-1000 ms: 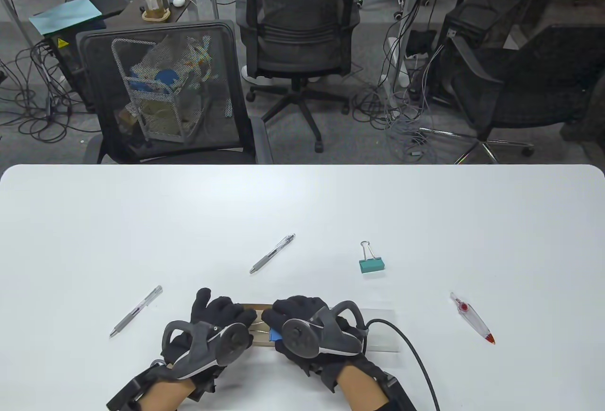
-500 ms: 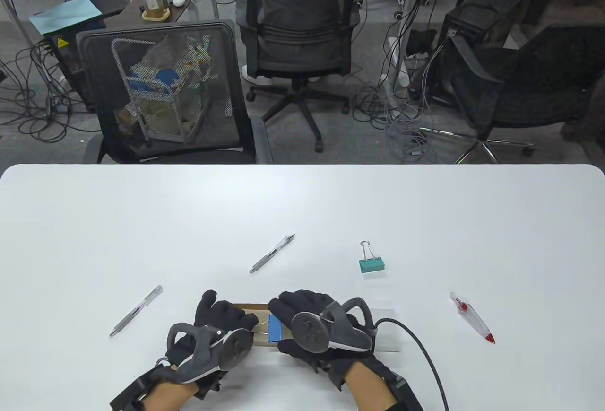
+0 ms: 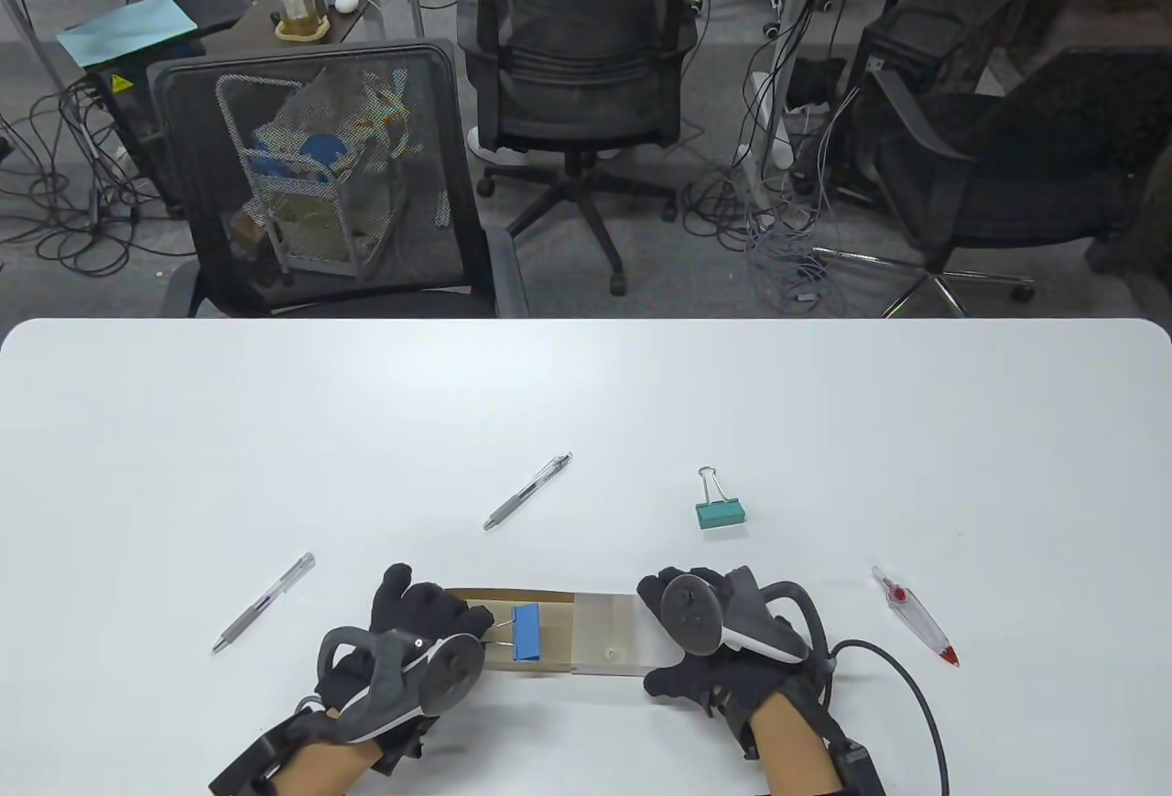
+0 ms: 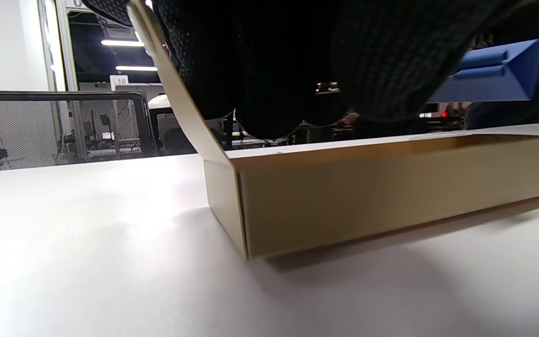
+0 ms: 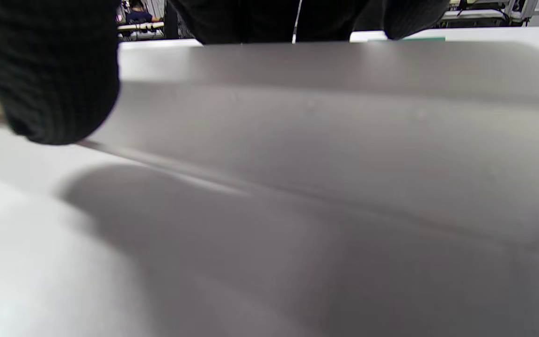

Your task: Pack snap-button pull-out pencil case

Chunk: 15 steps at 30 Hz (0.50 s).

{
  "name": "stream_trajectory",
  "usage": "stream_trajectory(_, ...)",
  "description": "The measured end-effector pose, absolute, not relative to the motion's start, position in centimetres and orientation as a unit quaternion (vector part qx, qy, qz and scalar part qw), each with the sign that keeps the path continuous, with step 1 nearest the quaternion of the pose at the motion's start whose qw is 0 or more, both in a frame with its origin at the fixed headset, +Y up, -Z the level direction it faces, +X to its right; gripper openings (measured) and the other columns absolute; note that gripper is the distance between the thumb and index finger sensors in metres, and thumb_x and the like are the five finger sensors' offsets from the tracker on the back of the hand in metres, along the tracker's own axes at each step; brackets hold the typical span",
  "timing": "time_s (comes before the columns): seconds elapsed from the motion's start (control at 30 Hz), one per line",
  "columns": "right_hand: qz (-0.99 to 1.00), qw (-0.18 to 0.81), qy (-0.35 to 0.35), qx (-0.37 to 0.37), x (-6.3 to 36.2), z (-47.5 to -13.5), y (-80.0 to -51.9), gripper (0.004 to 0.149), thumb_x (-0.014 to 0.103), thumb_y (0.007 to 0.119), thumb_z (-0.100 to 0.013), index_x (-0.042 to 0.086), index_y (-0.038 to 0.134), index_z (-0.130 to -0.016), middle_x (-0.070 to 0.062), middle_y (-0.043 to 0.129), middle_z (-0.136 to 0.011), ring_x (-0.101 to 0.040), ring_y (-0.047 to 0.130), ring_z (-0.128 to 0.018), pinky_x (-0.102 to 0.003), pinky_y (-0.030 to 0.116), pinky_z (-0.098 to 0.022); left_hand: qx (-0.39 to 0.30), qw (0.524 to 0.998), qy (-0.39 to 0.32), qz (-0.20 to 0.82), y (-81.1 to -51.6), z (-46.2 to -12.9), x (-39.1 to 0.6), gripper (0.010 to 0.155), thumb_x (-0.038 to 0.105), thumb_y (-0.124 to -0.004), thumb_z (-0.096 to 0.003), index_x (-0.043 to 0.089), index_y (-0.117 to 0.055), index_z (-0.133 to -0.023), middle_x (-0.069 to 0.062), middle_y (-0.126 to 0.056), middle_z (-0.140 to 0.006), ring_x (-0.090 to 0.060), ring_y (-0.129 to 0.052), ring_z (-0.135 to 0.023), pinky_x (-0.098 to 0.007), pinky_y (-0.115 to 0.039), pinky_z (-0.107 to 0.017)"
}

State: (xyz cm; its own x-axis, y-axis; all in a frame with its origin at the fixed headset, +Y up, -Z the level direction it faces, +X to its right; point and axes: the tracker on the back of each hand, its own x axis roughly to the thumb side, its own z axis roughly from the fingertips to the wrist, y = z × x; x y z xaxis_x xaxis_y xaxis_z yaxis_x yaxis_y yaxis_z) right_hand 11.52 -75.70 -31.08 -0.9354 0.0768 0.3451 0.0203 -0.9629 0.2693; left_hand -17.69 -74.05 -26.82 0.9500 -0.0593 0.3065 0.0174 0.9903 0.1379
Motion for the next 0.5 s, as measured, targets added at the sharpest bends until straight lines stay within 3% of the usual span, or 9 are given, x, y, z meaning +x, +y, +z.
stream_trajectory(0.33,0.977,0.017,0.125,0.173,11.6,-31.1,-76.2,0.091,0.062,0.088,-0.029,0.039,0.046,-0.106,0.008,0.055,-0.116,-0.027,0.064,-0.103,-0.058,0.053,-0.076,0.057,0.986,-0.131,-0.082,-74.0,-27.9,-15.9,0.052,0.048,-0.091,-0.0332,0.036,-0.09,-0.084,0.01,-0.098,-0.082,-0.019,-0.096,-0.085,-0.059,-0.053,-0.082)
stream_trajectory(0.5,0.977,0.019,0.121,0.172,11.7,-31.0,-76.2,0.091,0.063,0.088,-0.029,0.039,0.046,-0.106,0.009,0.055,-0.116,-0.027,0.064,-0.103,-0.057,0.053,-0.076,0.0,0.985,-0.123,-0.125,-75.1,-29.6,-13.4,0.051,0.048,-0.091,-0.0328,0.037,-0.091,-0.083,0.01,-0.099,-0.081,-0.018,-0.097,-0.084,-0.058,-0.053,-0.082)
